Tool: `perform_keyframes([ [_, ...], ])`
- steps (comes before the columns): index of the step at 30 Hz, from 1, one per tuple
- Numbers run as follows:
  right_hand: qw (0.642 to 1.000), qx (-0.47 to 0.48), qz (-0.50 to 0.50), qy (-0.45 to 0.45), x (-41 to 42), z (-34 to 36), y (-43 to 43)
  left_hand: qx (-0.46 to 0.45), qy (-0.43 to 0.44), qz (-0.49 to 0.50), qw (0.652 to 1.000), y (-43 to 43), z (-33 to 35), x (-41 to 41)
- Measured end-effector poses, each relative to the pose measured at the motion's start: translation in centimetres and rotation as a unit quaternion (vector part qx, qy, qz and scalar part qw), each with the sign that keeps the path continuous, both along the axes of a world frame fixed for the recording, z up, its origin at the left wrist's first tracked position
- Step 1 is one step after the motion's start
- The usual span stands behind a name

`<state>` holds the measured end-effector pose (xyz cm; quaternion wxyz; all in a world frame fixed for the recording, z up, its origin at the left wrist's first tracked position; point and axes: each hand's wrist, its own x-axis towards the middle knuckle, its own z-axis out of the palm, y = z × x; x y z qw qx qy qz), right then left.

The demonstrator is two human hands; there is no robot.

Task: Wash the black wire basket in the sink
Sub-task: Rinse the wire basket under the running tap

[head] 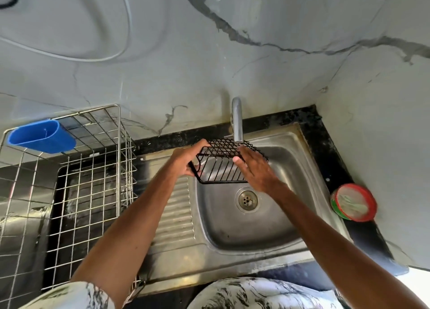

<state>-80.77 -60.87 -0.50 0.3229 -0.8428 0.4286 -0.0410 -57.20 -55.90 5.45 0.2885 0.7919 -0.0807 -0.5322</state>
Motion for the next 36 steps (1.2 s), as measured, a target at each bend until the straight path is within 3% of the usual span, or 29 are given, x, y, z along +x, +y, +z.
perform_keyframes([
  [4,0.999,0.039,0.001,-0.004,2.2,1.9,-1.2,0.008,0.018,-0.015,1.0,-0.7,0.1,0.0],
  [7,0.995,-0.008,0.083,-0.062,4.1,3.4,0.4,0.009,0.023,-0.026,0.999,-1.3,0.3,-0.1],
  [11,0.981,-0.113,0.14,-0.071,3.5,2.3,2.4,0.033,0.035,-0.045,0.998,-1.2,0.6,-0.1],
  [15,0.983,-0.142,0.101,-0.05,-0.3,-0.5,1.3,0.039,0.036,-0.035,0.998,-0.7,-0.1,0.8],
  [21,0.996,-0.068,-0.044,0.03,-2.4,-1.8,-1.5,0.045,0.026,-0.03,0.998,-0.4,-0.1,0.8],
  [23,0.996,-0.085,-0.004,0.035,-1.2,-0.8,-1.1,0.032,0.021,-0.025,0.999,-0.3,-0.2,0.9],
  [25,0.989,-0.106,0.102,-0.005,0.8,0.0,0.3,0.015,0.023,-0.024,0.999,-0.1,-0.4,1.2],
  [28,0.987,-0.046,0.151,-0.008,2.9,0.5,1.5,0.01,0.014,-0.034,0.999,0.5,-0.7,1.9],
  [32,0.998,0.004,0.057,-0.027,-0.1,-0.1,-0.7,0.006,0.01,-0.048,0.999,2.2,-1.2,3.4],
  [34,0.986,0.158,-0.036,-0.028,-2.4,-1.0,-2.2,0.003,0.001,-0.046,0.999,3.0,-1.3,3.9],
  [36,0.938,0.329,-0.108,-0.031,-3.6,-1.7,-3.4,-0.009,0.003,-0.047,0.999,3.6,-1.4,3.9],
])
